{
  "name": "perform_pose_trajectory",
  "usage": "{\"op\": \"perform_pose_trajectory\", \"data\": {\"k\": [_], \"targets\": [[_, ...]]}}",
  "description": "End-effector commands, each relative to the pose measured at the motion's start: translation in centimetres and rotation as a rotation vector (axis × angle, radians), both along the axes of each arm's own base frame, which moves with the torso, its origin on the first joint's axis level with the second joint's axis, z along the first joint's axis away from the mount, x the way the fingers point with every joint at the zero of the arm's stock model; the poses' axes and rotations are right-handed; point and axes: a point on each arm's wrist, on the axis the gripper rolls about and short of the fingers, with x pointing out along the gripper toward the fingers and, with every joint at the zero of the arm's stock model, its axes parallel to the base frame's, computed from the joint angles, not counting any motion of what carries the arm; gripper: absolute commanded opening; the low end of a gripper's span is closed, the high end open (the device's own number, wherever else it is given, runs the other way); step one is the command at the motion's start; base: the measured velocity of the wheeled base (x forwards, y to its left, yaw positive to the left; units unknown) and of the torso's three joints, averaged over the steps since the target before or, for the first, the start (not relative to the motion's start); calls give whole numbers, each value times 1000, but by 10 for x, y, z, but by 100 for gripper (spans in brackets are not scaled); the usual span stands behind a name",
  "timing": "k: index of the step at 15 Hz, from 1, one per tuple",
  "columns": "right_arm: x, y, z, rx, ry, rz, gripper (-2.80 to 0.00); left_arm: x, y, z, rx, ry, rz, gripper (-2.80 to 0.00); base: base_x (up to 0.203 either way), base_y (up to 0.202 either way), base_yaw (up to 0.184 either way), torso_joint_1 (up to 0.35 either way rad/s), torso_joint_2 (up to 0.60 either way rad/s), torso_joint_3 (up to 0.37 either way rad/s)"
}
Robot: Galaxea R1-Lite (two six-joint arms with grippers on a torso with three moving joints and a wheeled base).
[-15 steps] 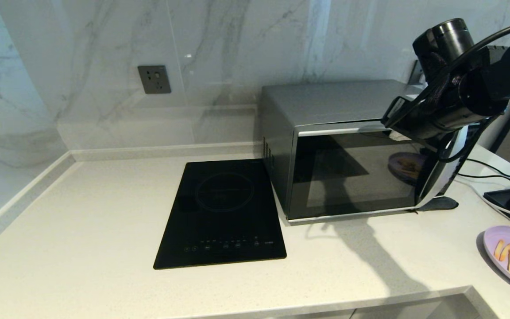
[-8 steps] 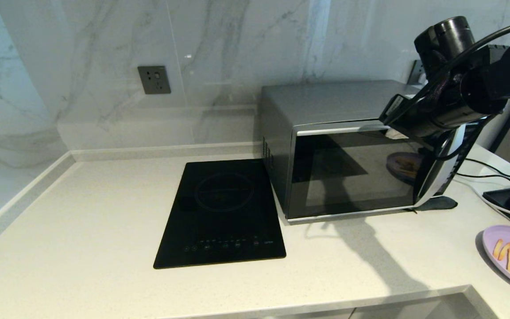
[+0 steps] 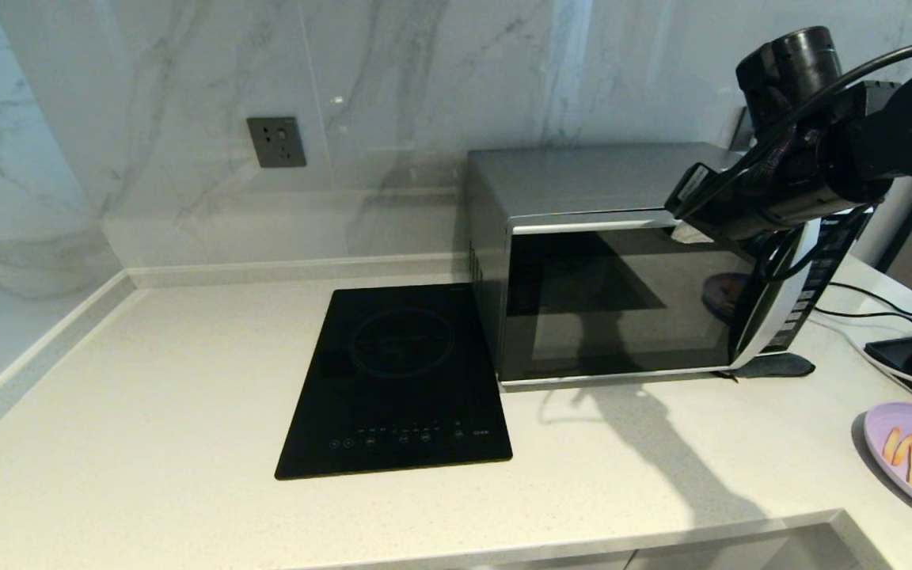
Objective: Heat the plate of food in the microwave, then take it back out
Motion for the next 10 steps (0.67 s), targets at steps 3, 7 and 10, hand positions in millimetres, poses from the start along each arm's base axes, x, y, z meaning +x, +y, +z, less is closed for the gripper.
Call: {"op": "perform_pose_trajectory", "data": {"k": [3, 7, 10], "targets": [[7, -8, 2, 18, -40, -27, -280, 0, 0, 0, -1, 1, 1, -280, 0, 0, 0, 0, 0, 0], [15, -16, -3, 68, -41, -50, -280, 0, 0, 0, -1, 1, 1, -280, 0, 0, 0, 0, 0, 0], [7, -22, 4, 90, -44, -41, -280, 0, 0, 0, -1, 1, 1, -280, 0, 0, 0, 0, 0, 0]]}}
